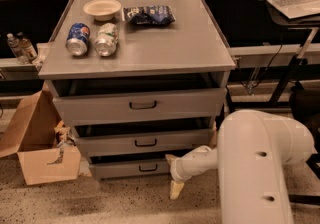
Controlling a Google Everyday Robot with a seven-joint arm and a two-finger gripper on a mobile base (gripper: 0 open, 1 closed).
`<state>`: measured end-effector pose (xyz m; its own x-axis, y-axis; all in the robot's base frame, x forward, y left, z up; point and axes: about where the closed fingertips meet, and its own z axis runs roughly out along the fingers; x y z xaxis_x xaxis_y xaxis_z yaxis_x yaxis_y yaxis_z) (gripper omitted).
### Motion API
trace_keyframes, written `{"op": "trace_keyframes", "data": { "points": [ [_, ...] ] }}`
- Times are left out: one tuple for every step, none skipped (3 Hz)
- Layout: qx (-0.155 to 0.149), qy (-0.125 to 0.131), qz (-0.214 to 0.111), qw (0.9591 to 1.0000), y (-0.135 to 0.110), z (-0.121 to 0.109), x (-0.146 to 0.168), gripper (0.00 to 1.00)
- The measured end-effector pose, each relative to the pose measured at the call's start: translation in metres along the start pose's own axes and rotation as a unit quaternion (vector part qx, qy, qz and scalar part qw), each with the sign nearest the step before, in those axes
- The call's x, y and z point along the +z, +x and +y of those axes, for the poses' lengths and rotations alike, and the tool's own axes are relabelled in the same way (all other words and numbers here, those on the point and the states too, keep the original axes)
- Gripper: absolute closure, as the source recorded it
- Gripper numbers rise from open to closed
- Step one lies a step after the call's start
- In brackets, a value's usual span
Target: Open bottom drawer
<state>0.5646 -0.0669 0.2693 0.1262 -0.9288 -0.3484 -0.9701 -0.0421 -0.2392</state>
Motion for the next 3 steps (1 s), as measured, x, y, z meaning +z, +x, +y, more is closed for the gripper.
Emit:
{"op": "trace_keyframes", "data": {
  "points": [
    [0.020,0.018,0.014,0.9996,0.025,-0.022,0.035,0.00],
    [0.040,0.029,0.019,0.9986,0.041,-0.035,0.057,0.00],
    [0.073,0.040,0.024,0.9962,0.056,-0.050,0.083,0.00]
  ]
}}
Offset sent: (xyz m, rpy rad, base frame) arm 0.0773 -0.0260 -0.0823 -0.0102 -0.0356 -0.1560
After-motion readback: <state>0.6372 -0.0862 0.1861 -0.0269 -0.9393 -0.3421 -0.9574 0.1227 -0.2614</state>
